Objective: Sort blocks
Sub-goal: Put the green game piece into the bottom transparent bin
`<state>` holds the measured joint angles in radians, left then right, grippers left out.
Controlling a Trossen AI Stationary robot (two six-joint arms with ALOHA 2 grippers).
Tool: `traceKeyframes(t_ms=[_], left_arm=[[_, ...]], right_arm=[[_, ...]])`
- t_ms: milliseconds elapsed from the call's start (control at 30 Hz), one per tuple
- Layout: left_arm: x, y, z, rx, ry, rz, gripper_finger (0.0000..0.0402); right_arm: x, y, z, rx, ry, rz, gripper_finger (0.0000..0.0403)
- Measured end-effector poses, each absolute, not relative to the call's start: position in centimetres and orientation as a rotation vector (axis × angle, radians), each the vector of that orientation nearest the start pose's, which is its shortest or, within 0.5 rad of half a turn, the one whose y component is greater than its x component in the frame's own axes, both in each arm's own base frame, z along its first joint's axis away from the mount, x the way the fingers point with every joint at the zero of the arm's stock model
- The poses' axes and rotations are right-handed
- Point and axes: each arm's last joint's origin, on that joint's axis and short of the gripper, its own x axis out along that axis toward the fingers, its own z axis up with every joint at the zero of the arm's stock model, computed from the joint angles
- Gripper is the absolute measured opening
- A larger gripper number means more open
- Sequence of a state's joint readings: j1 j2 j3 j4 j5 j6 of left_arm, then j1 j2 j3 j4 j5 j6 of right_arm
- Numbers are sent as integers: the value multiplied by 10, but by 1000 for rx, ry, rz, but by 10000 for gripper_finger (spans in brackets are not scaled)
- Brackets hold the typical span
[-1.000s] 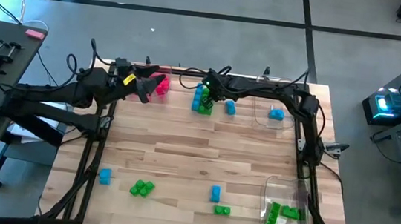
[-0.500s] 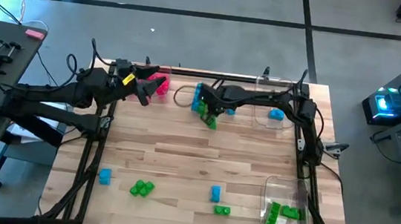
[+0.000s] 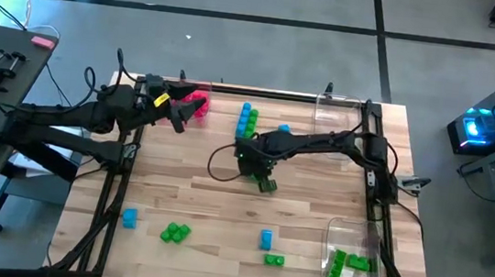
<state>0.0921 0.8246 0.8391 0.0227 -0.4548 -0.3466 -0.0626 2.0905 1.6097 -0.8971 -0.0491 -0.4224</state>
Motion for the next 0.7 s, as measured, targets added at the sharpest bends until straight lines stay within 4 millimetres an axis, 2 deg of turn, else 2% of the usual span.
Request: traceKeyframes(t_ms=[67, 233, 367, 467, 567, 700], left_arm=[[177, 29, 364, -344, -129, 529, 300], [177, 29, 364, -310, -117, 529, 300], [177, 29, 364, -278, -109, 531, 300], [177, 29, 364, -258, -103, 532, 300], [177, 29, 364, -240, -98, 533, 300], [177, 29, 364, -210, -90, 535, 300]], right_arm=[[414, -22, 190, -259, 1345, 269, 0], [405, -20, 241, -165, 1284, 183, 0], [391, -20, 260, 70, 1346, 26, 0], [382, -19, 263, 253, 1406, -119, 0], [378, -14, 247, 343, 1451, -191, 9], [378, -5, 223, 397, 1428, -225, 58]])
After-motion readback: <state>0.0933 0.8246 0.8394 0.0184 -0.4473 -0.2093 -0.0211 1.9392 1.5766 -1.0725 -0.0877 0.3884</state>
